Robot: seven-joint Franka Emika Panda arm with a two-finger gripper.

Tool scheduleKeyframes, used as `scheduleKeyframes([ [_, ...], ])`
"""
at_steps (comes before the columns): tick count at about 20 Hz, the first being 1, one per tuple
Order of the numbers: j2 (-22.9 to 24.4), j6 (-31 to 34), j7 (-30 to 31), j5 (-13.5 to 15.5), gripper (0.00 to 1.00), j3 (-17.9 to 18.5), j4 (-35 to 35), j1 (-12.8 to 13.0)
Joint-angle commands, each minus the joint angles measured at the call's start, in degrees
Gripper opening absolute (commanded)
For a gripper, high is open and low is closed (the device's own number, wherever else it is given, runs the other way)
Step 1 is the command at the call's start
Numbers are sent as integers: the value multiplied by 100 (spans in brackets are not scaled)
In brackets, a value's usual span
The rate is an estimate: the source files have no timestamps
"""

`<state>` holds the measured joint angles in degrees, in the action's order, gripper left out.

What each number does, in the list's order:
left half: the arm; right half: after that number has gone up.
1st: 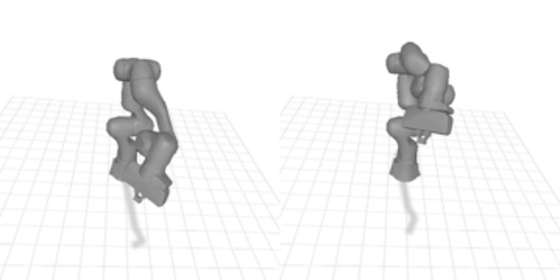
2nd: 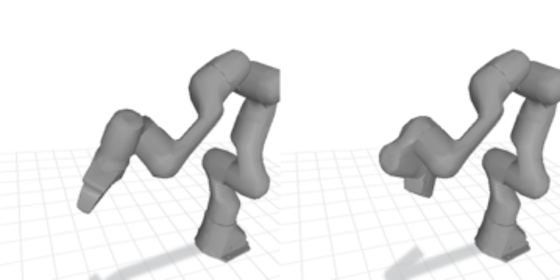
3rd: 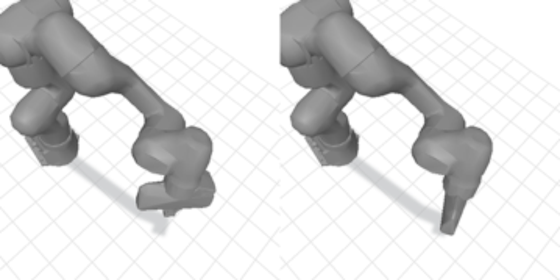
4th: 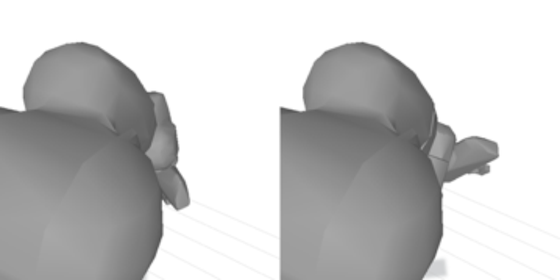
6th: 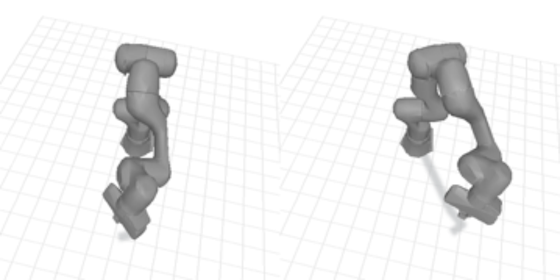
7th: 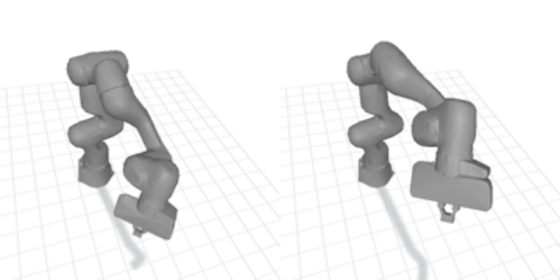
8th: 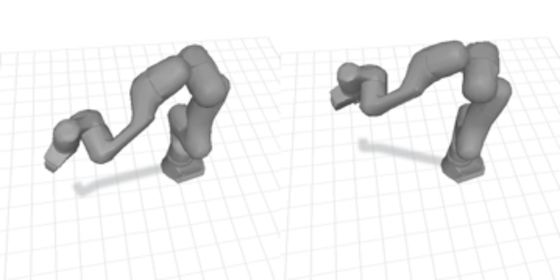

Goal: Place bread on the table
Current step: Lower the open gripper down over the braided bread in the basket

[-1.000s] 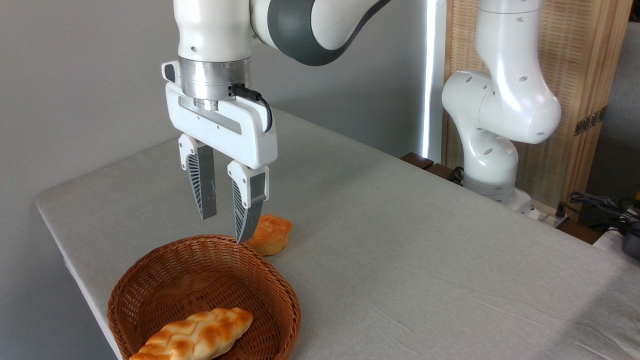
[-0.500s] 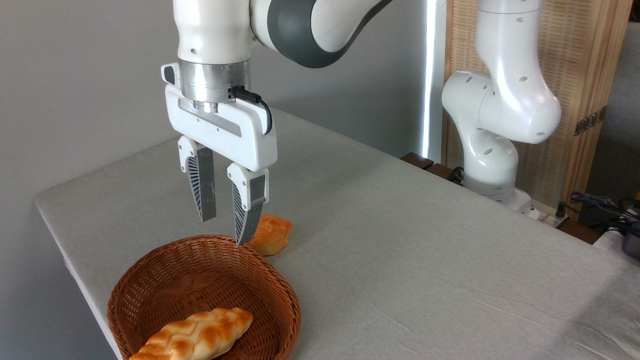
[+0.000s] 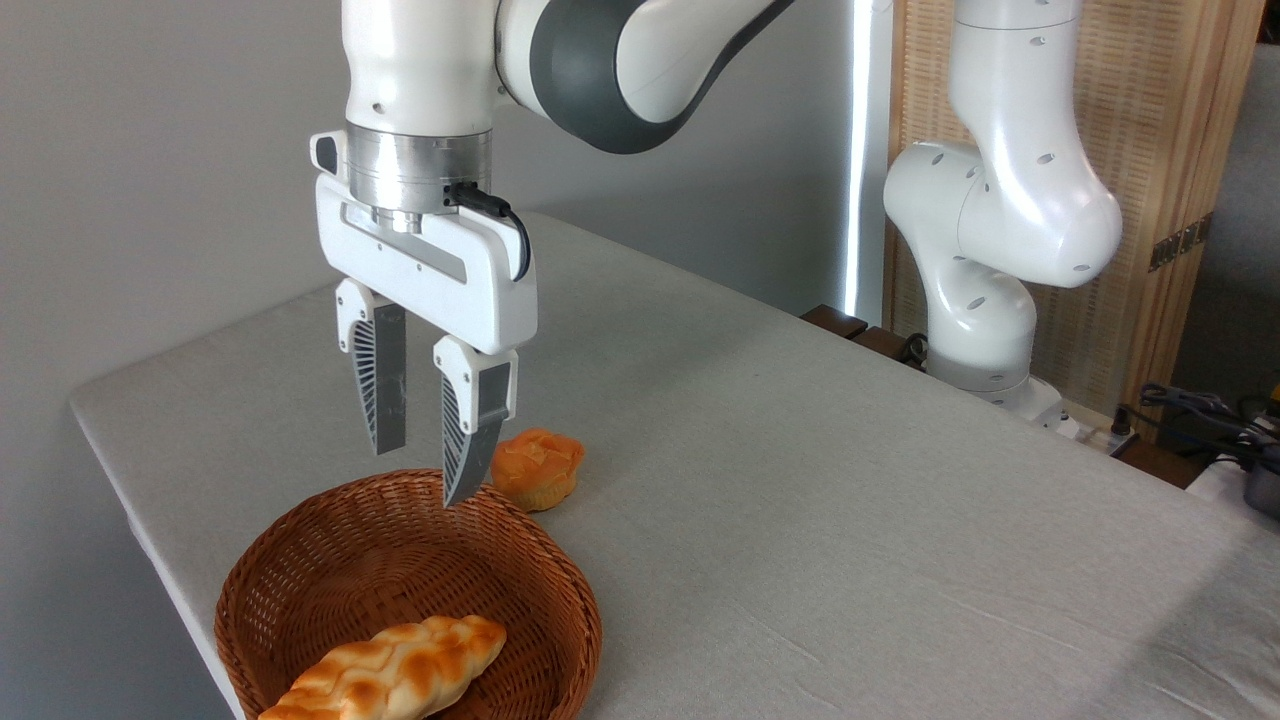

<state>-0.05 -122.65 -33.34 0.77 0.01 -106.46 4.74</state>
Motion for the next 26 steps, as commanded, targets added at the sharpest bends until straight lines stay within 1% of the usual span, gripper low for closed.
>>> scheduleKeyframes([
  [1,-30,-460,47,2,100,61,3,-43],
  [3,-187,-926,20,-6,100,183,-15,-52],
  [7,-592,-1682,3,-33,100,236,-15,-87],
  [9,-776,-1902,-15,-50,100,272,-15,-87],
  [10,-890,-1990,-180,-59,100,280,-15,-104],
  [12,-1006,-2000,-628,-42,100,272,-24,-262],
  [15,-1094,-2009,-823,-42,100,272,-50,-385],
  [17,-1120,-2009,-1042,-42,100,272,-50,-412],
  [21,-1234,-2009,-1043,-24,100,245,-50,-412],
  [23,-1243,-2018,-1034,116,100,219,-50,-412],
  [25,-1252,-2026,-1043,449,100,201,-33,-412],
  [26,-1252,-2035,-1043,494,100,193,-33,-412],
])
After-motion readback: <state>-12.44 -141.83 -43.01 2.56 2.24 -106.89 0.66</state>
